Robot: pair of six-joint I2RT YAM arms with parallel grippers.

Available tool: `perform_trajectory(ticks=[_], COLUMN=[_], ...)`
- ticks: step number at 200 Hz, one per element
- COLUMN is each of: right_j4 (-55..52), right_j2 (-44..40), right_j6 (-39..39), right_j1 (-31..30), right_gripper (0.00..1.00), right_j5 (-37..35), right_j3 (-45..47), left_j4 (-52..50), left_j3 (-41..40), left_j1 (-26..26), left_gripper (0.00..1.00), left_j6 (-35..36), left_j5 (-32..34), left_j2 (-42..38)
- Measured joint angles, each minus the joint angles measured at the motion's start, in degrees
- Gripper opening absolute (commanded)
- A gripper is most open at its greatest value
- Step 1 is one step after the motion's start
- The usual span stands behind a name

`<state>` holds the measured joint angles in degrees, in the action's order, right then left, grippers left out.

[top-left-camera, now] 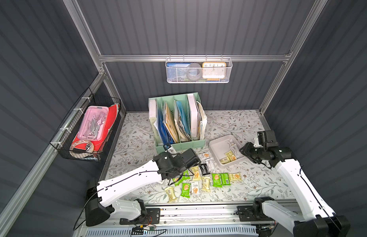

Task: Take the cookies out of the storage box
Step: Pick up the cookie from the storage box.

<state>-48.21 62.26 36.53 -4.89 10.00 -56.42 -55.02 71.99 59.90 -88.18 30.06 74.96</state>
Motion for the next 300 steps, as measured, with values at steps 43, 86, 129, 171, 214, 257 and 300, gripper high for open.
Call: perform_trajectory(ticks=[43, 86, 129, 171, 214, 257, 300], right_j4=[-2.4, -4.5, -5.7, -5.5, -5.2, -5.0, -4.5], right_j2=[9.8, 19.0, 28.0, 33.7, 38.6, 42.8, 45.4], right_j6=[-0.5, -9.2, -21.9, -30.3, -35.1, -36.9, -37.7], right_j1=[-3.3, -4.8, -5.6, -7.4, -8.4, -9.3, -9.4], right_gripper=[0.52, 0.62, 0.66, 0.66, 0.67, 0.66, 0.65], right_j5=[-1.3, -2.3, -3.5, -6.5, -10.6, -13.7, -15.6], right_j3=[-4.4, -9.7, -14.1, -14.1, -15.6, -17.8, -19.5], left_j4=[5.6, 13.4, 15.6, 16.5, 18.3, 19.5, 20.5], left_j3=[-2.1, -9.3, -9.6, -9.9, -12.9, -13.2, -13.2], left_j1=[-4.0, -10.1, -12.6, -18.5, -25.8, -28.9, -31.0], left_gripper=[0.66, 0.66, 0.68, 0.68, 0.67, 0.67, 0.67], left_j6=[-4.7, -9.9, -12.1, -14.3, -15.3, -15.2, -14.4], left_j5=[7.9, 11.6, 15.3, 14.7, 11.4, 9.2, 7.5], left_j2=[-2.1, -8.5, -8.4, -7.4, -7.4, -7.1, -5.2])
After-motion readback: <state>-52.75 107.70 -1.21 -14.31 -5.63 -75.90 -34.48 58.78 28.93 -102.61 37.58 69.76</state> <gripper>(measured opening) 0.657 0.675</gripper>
